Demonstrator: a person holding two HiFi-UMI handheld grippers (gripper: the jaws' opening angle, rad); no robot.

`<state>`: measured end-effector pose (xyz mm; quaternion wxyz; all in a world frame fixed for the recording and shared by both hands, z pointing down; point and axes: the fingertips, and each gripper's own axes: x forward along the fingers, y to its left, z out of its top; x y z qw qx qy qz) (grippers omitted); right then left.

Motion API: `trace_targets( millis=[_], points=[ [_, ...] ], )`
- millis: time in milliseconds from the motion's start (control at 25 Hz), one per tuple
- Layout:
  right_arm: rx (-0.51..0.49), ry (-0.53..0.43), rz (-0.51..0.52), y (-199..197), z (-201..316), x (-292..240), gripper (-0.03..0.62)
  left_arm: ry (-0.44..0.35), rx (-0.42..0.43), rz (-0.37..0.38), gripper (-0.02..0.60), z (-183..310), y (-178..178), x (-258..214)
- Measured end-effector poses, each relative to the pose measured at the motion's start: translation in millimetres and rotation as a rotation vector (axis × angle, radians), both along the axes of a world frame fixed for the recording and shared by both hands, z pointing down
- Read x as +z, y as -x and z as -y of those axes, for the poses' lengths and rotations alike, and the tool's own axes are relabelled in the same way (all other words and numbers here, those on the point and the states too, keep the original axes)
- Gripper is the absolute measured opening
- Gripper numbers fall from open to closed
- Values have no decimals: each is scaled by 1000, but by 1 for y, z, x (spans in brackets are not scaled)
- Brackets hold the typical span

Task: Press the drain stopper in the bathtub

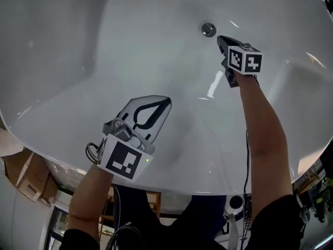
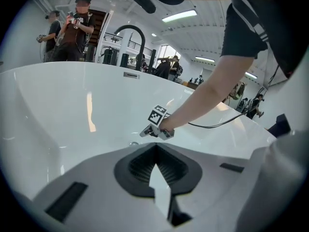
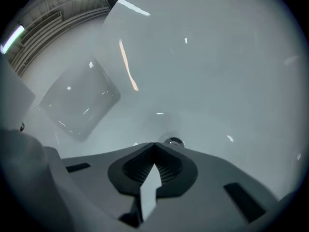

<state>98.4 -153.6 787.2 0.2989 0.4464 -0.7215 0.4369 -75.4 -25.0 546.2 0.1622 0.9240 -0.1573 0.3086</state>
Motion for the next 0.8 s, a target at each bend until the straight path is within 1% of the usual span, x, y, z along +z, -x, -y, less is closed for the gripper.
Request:
trace_targets(
  millis=[80, 200, 320, 440, 560, 680, 800],
  points=[
    [0, 14, -12, 0, 4, 15, 17, 20, -4, -5, 9, -4, 0, 6],
    [25, 47, -21, -1, 8, 36, 17, 66, -36, -44, 9, -12, 1, 8],
    [42, 77, -15, 0, 14, 56, 17, 93, -23, -70, 9, -12, 1, 6],
    [55, 89, -25, -3, 22, 71, 17, 88, 27, -51, 9, -9, 0, 6],
    [63, 96, -35, -3, 34, 81, 17, 66, 17, -65, 9, -4, -4, 3],
    [35, 119, -54, 3, 36, 92, 17, 79, 17, -73, 9, -4, -6, 1],
    [14, 133, -67, 6, 39, 102, 17, 73, 28, -65, 9, -2, -8, 0]
  ],
)
